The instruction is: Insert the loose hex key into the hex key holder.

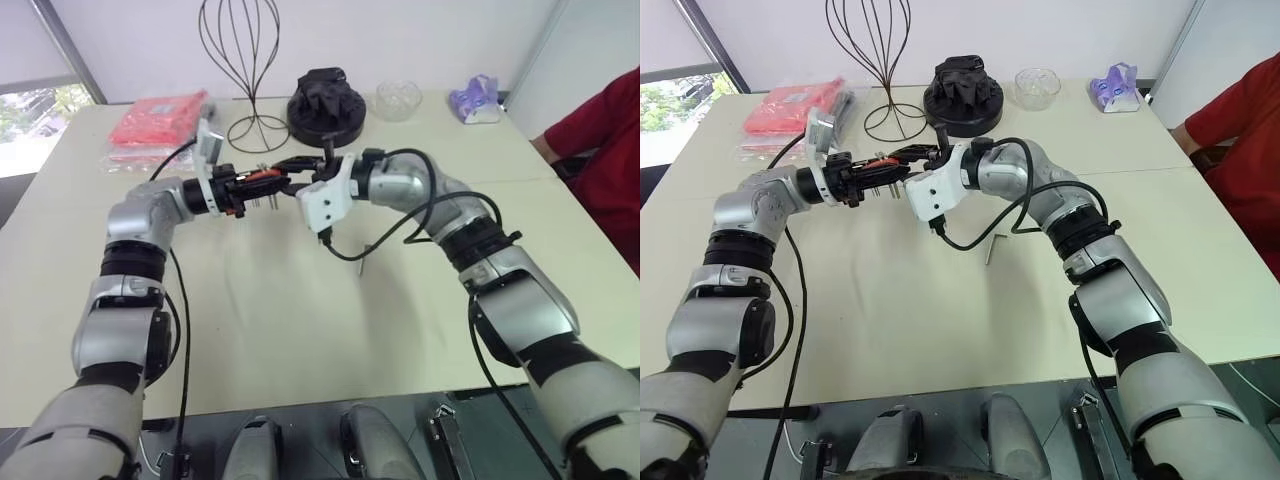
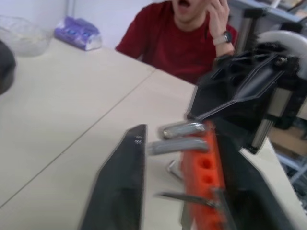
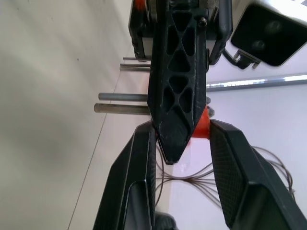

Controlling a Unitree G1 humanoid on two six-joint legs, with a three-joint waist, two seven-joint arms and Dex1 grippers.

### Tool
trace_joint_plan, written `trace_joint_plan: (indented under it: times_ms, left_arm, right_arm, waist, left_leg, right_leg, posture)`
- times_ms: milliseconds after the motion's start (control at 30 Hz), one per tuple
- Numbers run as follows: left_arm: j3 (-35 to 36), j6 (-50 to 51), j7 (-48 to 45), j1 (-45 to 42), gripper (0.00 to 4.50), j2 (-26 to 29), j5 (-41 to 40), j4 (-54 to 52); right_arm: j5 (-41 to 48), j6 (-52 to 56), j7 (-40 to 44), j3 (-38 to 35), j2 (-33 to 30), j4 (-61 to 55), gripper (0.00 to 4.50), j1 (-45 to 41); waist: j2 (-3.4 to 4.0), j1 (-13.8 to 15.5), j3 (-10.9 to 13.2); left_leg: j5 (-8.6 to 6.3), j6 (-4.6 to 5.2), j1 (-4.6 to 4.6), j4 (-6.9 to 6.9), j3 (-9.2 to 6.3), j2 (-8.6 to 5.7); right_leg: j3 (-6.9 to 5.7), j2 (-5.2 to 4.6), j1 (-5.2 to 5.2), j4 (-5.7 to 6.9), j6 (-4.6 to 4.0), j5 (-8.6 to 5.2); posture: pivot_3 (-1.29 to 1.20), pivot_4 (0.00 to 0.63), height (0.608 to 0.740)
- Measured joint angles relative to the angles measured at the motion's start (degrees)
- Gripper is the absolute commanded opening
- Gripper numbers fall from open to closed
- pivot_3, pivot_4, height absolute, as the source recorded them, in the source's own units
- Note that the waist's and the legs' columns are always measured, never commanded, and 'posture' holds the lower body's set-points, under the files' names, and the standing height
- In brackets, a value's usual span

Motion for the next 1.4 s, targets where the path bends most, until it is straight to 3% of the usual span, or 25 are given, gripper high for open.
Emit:
trace_joint_plan:
  times_ms: [67,133,200,300,533,667,833,900,1033,1400]
  left_arm:
    - [0.02,0.07,0.01,0.01,0.04,0.00,0.01,-0.08]
    - [0.02,0.29,0.01,0.20,0.00,-0.01,0.00,-0.26]
    - [0.67,0.31,1.26,0.76,0.00,0.10,0.03,-0.27]
    - [0.67,0.32,2.44,1.34,0.00,0.09,0.31,-0.26]
    - [0.47,-0.76,2.78,1.88,0.00,0.89,1.35,-1.47]
    - [-0.13,-4.23,3.12,4.93,0.00,2.89,3.40,-6.76]
    - [-1.80,-5.90,3.69,8.68,0.00,3.14,3.89,-16.44]
    - [-2.12,-6.76,4.93,10.51,0.00,3.13,4.50,-20.13]
    - [-3.31,-7.58,7.83,13.01,0.00,1.83,5.18,-23.90]
    - [-3.65,-7.42,14.45,18.16,0.00,-0.54,5.16,-29.52]
  right_arm:
    - [0.07,0.00,-0.01,-0.02,-0.01,-0.03,1.04,0.06]
    - [0.12,0.08,0.05,-0.02,0.00,-0.22,2.08,0.27]
    - [1.00,-0.20,0.35,-0.09,0.06,-1.28,2.83,0.97]
    - [1.98,-0.21,1.13,-0.08,0.23,-2.98,4.48,1.23]
    - [3.32,7.31,4.98,-1.23,-3.50,-8.95,4.48,6.43]
    - [22.45,53.36,15.04,-14.39,-4.28,-27.98,4.48,21.07]
    - [39.13,112.77,16.45,-26.58,-4.69,-50.22,4.48,22.40]
    - [40.77,124.89,13.75,-28.60,-4.43,-54.75,4.48,23.67]
    - [41.64,132.22,7.57,-29.36,-1.98,-55.39,4.48,25.83]
    - [42.56,130.63,-2.95,-30.38,4.81,-44.03,4.48,23.63]
  waist:
    - [0.00,-0.07,0.00]
    - [0.00,-0.07,0.00]
    - [0.00,-0.10,0.00]
    - [0.00,-0.01,0.00]
    - [-0.01,0.43,-0.01]
    - [0.01,1.41,0.00]
    - [0.11,1.63,0.02]
    - [0.11,1.63,0.02]
    - [0.11,1.57,0.02]
    - [0.11,1.41,0.02]
  left_leg:
    - [0.00,0.00,0.01,0.00,0.00,0.00]
    - [0.00,0.00,0.01,0.00,-0.01,0.01]
    - [0.00,0.00,0.01,0.00,0.00,0.01]
    - [0.00,0.00,0.00,0.02,-0.03,0.01]
    - [0.00,0.00,-0.02,0.05,-0.05,-0.01]
    - [0.00,0.00,-0.03,0.05,-0.15,0.11]
    - [-0.15,0.27,-0.02,0.05,-0.23,0.08]
    - [-0.17,0.30,0.00,0.03,-0.19,0.03]
    - [-0.17,0.31,-0.01,0.04,-0.08,-0.04]
    - [-0.17,0.31,-0.02,0.04,-0.05,-0.02]
  right_leg:
    - [0.00,0.02,0.00,0.00,0.00,0.00]
    - [0.00,0.03,0.00,0.01,0.00,0.00]
    - [0.01,0.02,0.00,0.01,0.00,0.00]
    - [0.00,0.01,0.00,0.02,0.00,0.00]
    - [-0.02,-0.03,0.04,0.00,0.00,0.00]
    - [-0.03,-0.10,0.06,0.04,0.00,0.00]
    - [0.01,-0.13,0.02,0.04,0.00,0.00]
    - [0.02,-0.09,0.02,0.03,0.00,0.00]
    - [0.03,-0.01,0.02,0.02,0.00,0.00]
    - [0.02,0.02,0.01,0.03,0.00,0.00]
  posture:
    - [0.00,0.150,0.740]
    - [0.00,0.150,0.740]
    - [0.00,0.150,0.740]
    - [0.00,0.150,0.740]
    - [0.00,0.150,0.740]
    - [0.00,0.150,0.740]
    - [0.00,0.150,0.740]
    - [0.00,0.150,0.740]
    - [0.00,0.150,0.740]
    - [0.00,0.150,0.740]
